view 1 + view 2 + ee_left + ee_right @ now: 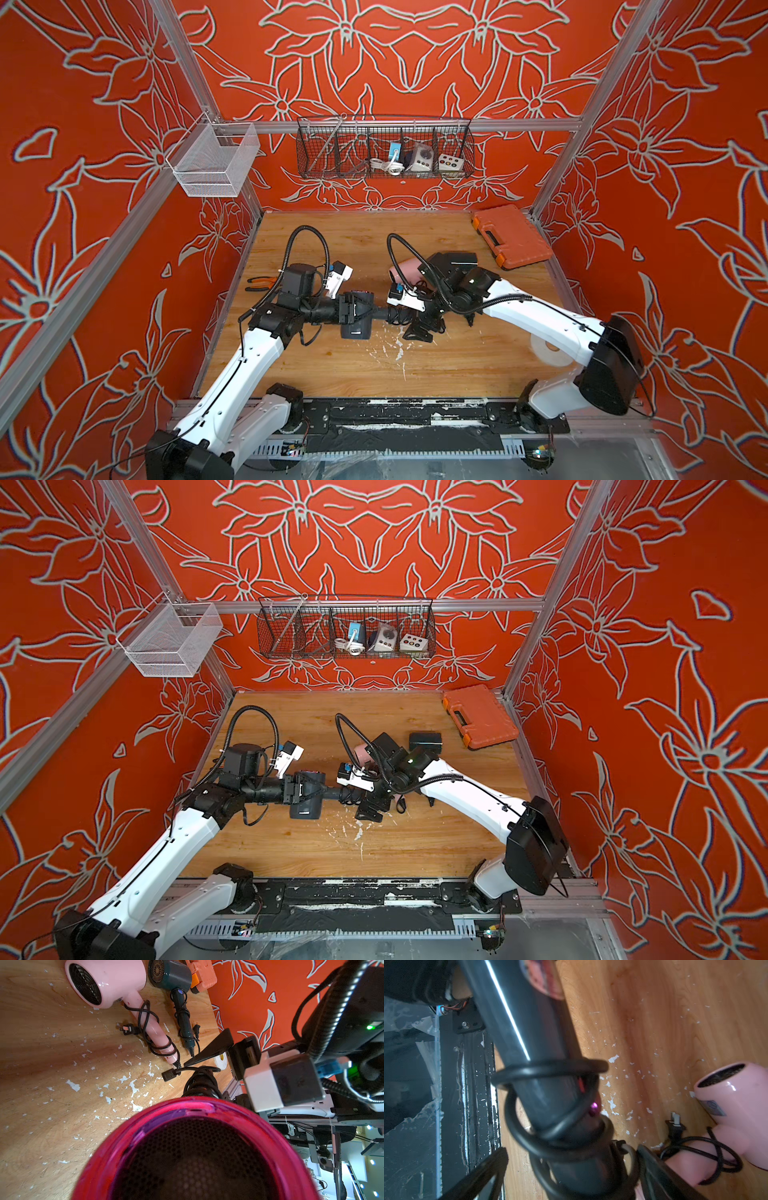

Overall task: Wrap the cord around the hair dryer
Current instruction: Wrap the power cord around the hair dryer.

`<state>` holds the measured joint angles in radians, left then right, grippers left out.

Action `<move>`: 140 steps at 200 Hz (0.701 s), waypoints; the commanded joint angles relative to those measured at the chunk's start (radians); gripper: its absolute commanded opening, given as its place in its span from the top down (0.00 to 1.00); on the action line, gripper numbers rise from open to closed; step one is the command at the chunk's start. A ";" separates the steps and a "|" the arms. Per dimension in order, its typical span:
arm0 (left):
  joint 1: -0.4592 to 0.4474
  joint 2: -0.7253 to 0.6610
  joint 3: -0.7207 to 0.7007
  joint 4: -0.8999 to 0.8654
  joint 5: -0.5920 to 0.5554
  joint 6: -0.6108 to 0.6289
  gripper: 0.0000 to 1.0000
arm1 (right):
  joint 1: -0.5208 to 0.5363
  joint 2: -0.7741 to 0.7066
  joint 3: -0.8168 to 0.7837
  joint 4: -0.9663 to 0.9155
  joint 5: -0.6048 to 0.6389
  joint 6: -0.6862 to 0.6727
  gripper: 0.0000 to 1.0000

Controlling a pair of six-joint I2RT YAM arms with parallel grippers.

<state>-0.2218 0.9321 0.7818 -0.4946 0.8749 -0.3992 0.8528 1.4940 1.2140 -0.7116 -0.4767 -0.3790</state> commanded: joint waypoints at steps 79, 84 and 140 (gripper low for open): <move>0.022 -0.029 0.045 0.063 0.053 -0.013 1.00 | 0.024 0.045 0.002 0.051 -0.312 0.003 0.18; 0.022 -0.030 0.044 0.066 0.055 -0.017 1.00 | 0.023 0.049 0.002 0.053 -0.323 0.004 0.20; 0.036 -0.033 0.043 0.098 0.078 -0.036 1.00 | 0.024 0.109 0.014 0.076 -0.443 0.016 0.35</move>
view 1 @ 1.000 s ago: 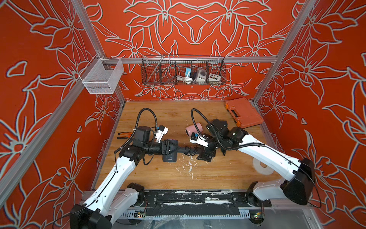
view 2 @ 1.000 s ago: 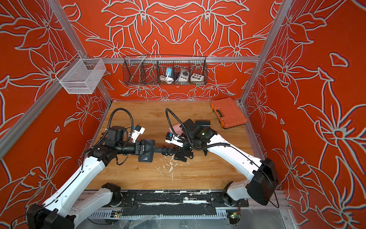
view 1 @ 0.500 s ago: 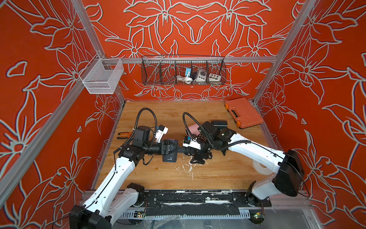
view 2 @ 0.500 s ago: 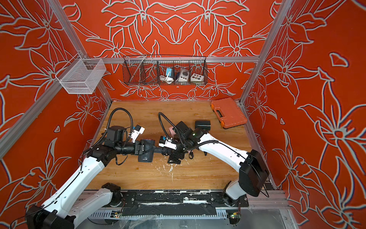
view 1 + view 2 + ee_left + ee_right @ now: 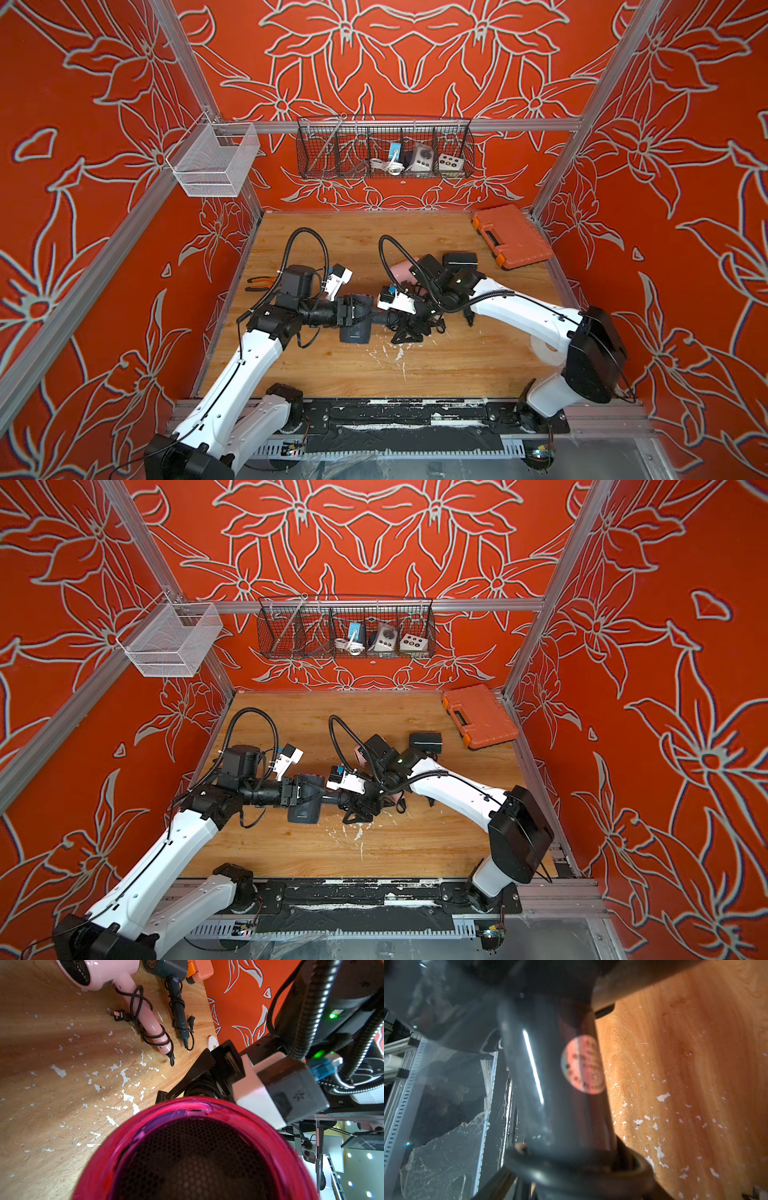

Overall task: Wrap the cord around the hair dryer
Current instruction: Wrap the power cord around the hair dryer.

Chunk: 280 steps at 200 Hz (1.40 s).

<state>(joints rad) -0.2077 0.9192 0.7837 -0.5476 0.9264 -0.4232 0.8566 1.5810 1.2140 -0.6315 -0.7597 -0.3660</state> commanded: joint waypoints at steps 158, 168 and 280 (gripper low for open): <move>0.028 -0.103 0.054 0.079 -0.220 0.010 0.05 | 0.020 0.141 -0.030 0.195 -0.169 0.240 1.00; 0.028 -0.123 0.062 0.069 -0.261 0.011 0.01 | 0.020 0.148 -0.051 0.238 -0.152 0.285 1.00; 0.029 -0.222 0.053 -0.004 -0.560 0.006 0.01 | 0.020 0.357 -0.001 0.201 0.024 0.481 1.00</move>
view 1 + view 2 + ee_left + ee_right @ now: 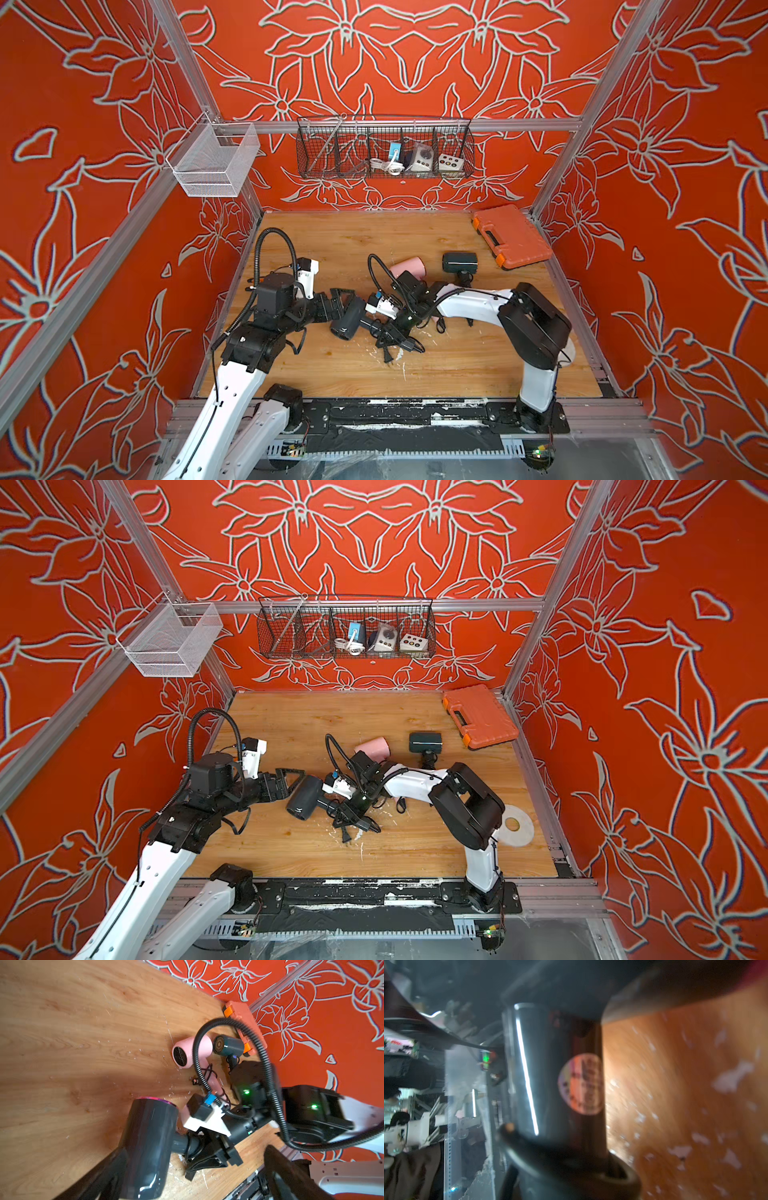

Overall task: Wrap the cord around the hair dryer
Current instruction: Wrap the power cord around the hair dryer, then place the hair dryer at the center of the board.

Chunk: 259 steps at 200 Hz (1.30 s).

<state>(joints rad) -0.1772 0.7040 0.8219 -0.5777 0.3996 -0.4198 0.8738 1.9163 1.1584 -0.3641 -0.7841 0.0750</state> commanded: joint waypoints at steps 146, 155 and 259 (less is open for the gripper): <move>-0.001 -0.005 -0.020 0.075 -0.015 -0.020 0.01 | 0.001 -0.078 0.024 -0.162 0.324 0.080 0.18; 0.000 -0.002 -0.018 0.073 -0.017 -0.019 0.01 | 0.002 -0.096 0.029 -0.179 0.342 0.075 0.17; -0.001 -0.036 -0.065 0.052 -0.322 0.047 0.01 | -0.135 -0.499 -0.009 -0.306 0.596 0.003 0.01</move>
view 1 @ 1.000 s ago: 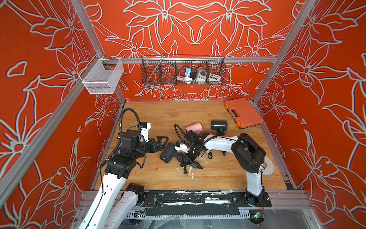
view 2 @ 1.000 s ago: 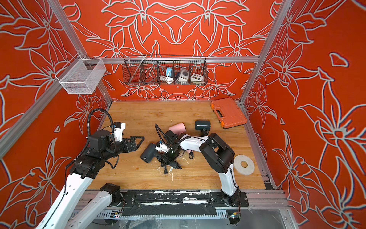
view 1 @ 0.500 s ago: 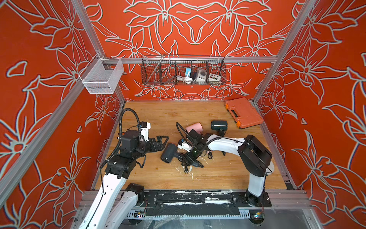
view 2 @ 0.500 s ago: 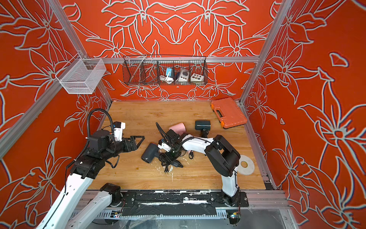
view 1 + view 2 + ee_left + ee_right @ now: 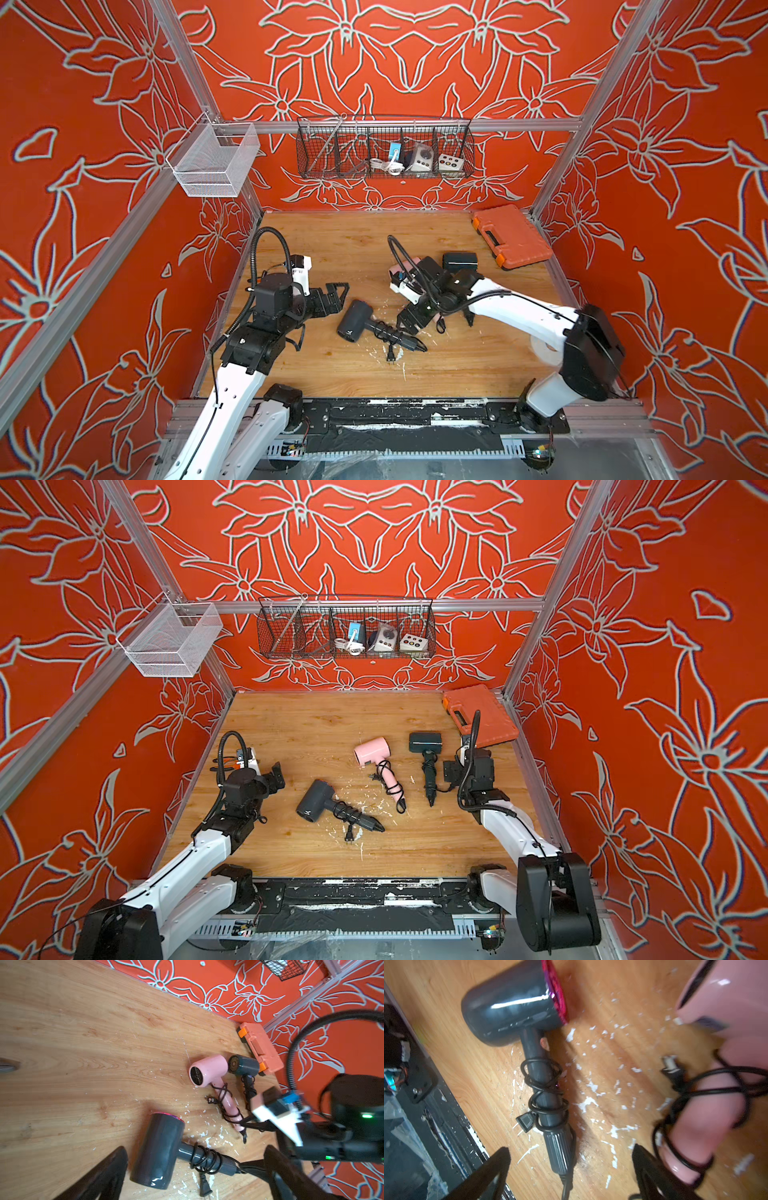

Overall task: Wrap the cord around the hair dryer
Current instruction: Place the hair dryer at the center of the board.

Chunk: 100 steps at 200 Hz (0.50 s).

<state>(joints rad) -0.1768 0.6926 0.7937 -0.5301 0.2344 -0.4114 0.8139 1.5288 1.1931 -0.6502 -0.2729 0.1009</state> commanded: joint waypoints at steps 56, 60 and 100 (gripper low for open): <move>-0.001 -0.041 -0.125 0.080 -0.455 0.062 0.03 | -0.348 -0.380 -0.252 0.145 0.238 -0.041 0.01; 0.000 -0.039 -0.133 0.099 -0.465 0.070 0.03 | -0.363 -0.390 -0.262 0.156 0.250 -0.044 0.01; -0.001 -0.021 -0.241 0.327 -0.526 0.233 0.06 | -0.478 -0.429 -0.339 0.244 0.379 -0.040 0.01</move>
<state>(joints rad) -0.1768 0.6582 0.6037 -0.3771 -0.2024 -0.3092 0.3904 1.1206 0.8921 -0.4896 -0.0341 0.0654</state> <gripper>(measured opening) 0.951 0.986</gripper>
